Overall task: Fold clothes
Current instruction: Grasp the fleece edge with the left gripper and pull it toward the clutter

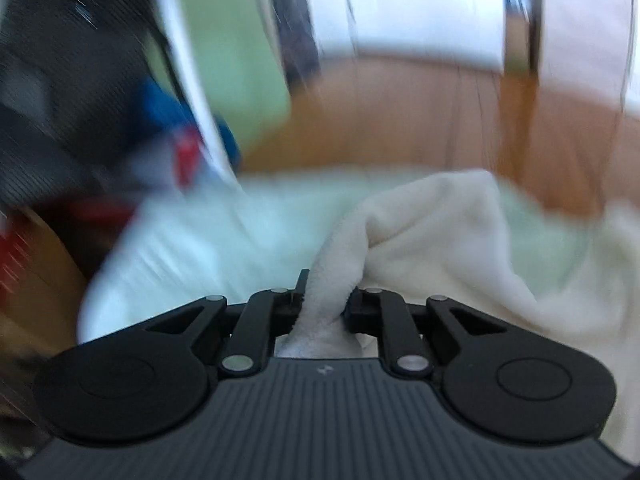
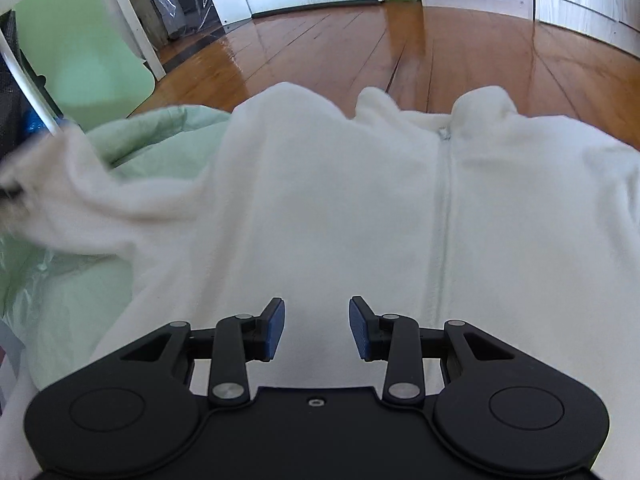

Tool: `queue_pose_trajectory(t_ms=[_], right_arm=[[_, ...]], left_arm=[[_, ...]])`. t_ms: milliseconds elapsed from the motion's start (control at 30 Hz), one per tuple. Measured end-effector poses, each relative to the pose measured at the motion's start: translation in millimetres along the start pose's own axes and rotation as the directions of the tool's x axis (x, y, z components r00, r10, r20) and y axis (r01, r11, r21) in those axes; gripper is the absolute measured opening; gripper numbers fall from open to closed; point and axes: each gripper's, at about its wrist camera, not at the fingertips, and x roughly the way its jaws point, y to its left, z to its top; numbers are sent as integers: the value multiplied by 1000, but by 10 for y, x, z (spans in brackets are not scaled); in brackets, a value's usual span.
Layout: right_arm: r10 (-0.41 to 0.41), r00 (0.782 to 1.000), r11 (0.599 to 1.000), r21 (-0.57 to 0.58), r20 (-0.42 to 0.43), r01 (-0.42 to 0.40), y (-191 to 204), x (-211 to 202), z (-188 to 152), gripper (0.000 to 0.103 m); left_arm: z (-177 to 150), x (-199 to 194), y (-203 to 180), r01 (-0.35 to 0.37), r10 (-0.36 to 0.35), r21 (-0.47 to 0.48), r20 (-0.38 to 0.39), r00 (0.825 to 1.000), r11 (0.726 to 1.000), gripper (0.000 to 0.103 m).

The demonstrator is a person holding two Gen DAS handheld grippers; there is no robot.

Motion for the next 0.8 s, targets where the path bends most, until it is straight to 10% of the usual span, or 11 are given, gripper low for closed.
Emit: queue_pose_trajectory(t_ms=[67, 267, 433, 533, 667, 800], right_arm=[[-11, 1000, 1000, -19, -13, 10, 65, 43, -18, 41], [-87, 992, 988, -134, -90, 74, 275, 263, -171, 42], [-110, 988, 980, -180, -110, 89, 253, 278, -318, 45], [-115, 986, 985, -140, -123, 97, 245, 212, -342, 45], [-97, 987, 986, -151, -132, 76, 428, 167, -363, 45], [42, 990, 982, -180, -136, -66, 661, 48, -412, 45]], left_arm=[[188, -86, 232, -13, 15, -46, 41, 999, 999, 14], [-83, 703, 456, -92, 68, -90, -244, 967, 992, 24], [-301, 634, 471, -220, 214, -40, -107, 971, 975, 44], [-261, 342, 593, -367, 370, -60, 60, 927, 928, 46], [-129, 428, 853, -191, 185, -77, -75, 980, 979, 36], [-329, 254, 617, -47, 51, 81, -40, 998, 996, 47]])
